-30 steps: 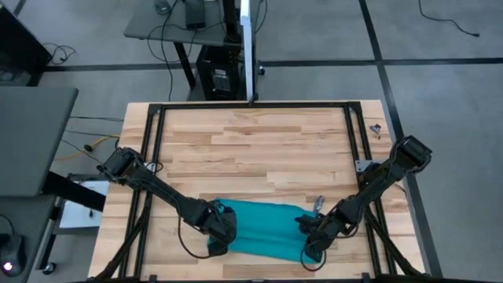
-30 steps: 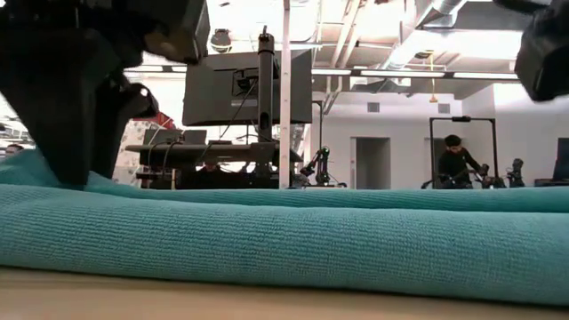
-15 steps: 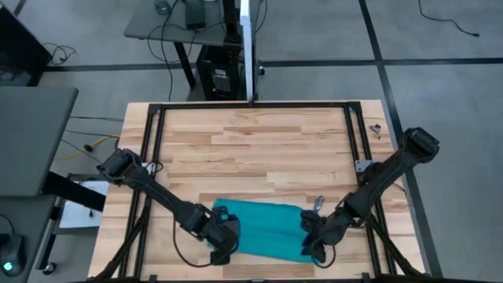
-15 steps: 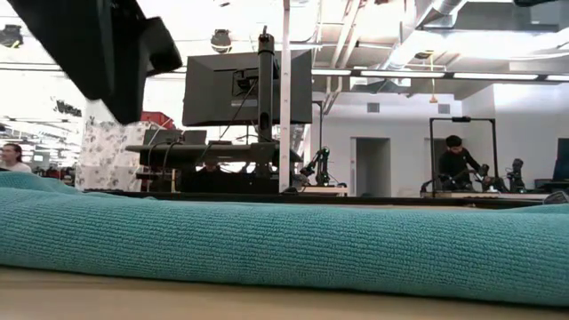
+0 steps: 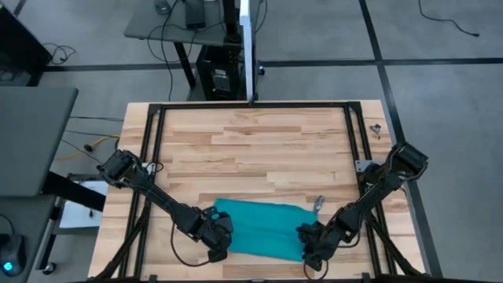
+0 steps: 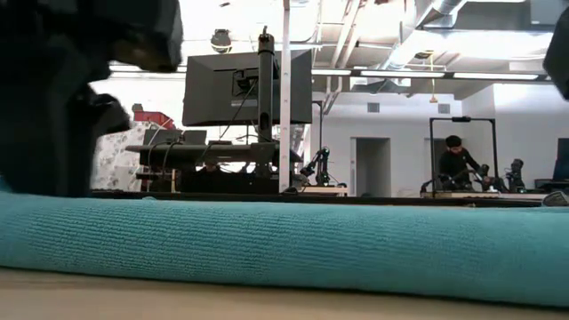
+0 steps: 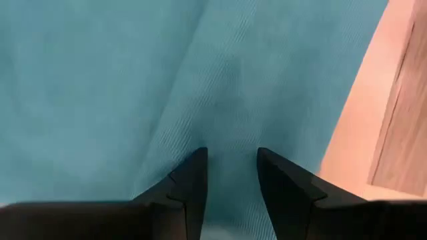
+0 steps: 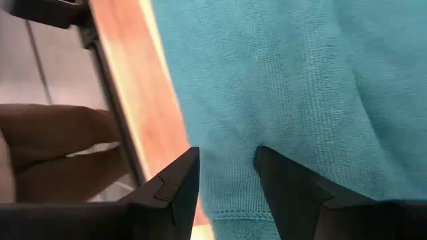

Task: Roll towel
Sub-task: Fold the towel

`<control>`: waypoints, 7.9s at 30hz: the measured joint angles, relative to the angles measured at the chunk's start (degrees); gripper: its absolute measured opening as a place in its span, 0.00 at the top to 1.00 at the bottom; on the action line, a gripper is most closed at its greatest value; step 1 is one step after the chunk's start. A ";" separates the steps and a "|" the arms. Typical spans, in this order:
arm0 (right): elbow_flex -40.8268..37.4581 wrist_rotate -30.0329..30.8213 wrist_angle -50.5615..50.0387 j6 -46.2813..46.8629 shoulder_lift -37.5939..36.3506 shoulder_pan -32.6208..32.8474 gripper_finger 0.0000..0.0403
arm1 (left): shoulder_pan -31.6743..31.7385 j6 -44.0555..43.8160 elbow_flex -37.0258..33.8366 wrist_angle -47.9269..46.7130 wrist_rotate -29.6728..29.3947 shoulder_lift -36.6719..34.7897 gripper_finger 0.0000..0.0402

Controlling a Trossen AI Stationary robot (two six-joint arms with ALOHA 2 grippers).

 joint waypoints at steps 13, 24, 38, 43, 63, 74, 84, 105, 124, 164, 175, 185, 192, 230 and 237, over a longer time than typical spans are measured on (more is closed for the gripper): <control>-0.22 -3.76 -6.35 -13.07 -6.89 -6.68 0.65 | -1.47 -7.82 2.25 -3.05 -0.42 -1.09 0.72; 0.15 -2.48 -6.44 -15.76 -15.29 -9.96 0.64 | 2.11 3.06 6.49 -1.09 -5.66 -9.17 0.71; 14.50 16.04 -19.04 -28.85 -10.88 4.50 0.58 | -6.73 10.22 26.37 -22.76 -8.32 -2.25 0.66; 18.97 29.44 -23.58 -28.52 -0.57 9.98 0.58 | -10.79 9.38 33.91 -30.37 -18.27 7.54 0.66; 27.02 31.79 -34.66 -20.06 15.61 11.58 0.54 | -11.52 7.30 34.34 -27.40 -19.13 17.86 0.55; 24.19 31.89 -33.14 -20.06 15.96 10.66 0.46 | -11.19 7.37 25.06 -22.22 -18.62 17.88 0.52; 21.24 30.30 -29.75 -23.14 15.76 10.47 0.46 | -11.19 8.83 23.63 -20.61 -18.25 17.80 0.52; 20.07 12.99 -23.03 -17.05 12.40 7.71 0.96 | -10.34 -8.31 23.50 -18.48 -5.33 16.29 0.99; 5.10 -1.35 -7.54 -12.61 -2.94 -0.58 0.99 | -5.35 -17.57 -5.81 11.14 6.11 -6.60 1.00; -1.60 -12.56 -8.06 -25.50 -5.51 -18.01 0.75 | -3.13 -19.38 -8.35 7.87 5.41 -6.01 0.76; -1.57 -12.38 -10.87 -26.59 -7.89 -22.43 0.48 | -3.07 -18.84 -8.28 6.10 11.43 -6.06 0.67; -1.57 -11.90 -14.32 -27.60 -17.46 -23.63 0.46 | -3.32 -17.42 -6.30 3.05 12.35 -7.12 0.67; -1.53 -11.70 -13.36 -23.47 -19.80 -22.48 0.46 | -1.82 -13.91 -6.30 3.61 12.41 -6.93 0.67; -1.09 -9.26 -9.33 -44.17 -5.09 -21.67 0.89 | -4.68 -13.64 -5.62 5.42 6.69 -4.68 0.94; -0.49 -12.60 -12.51 -43.93 -9.45 -23.49 0.98 | -4.90 -15.98 -5.62 3.97 7.75 -7.08 0.99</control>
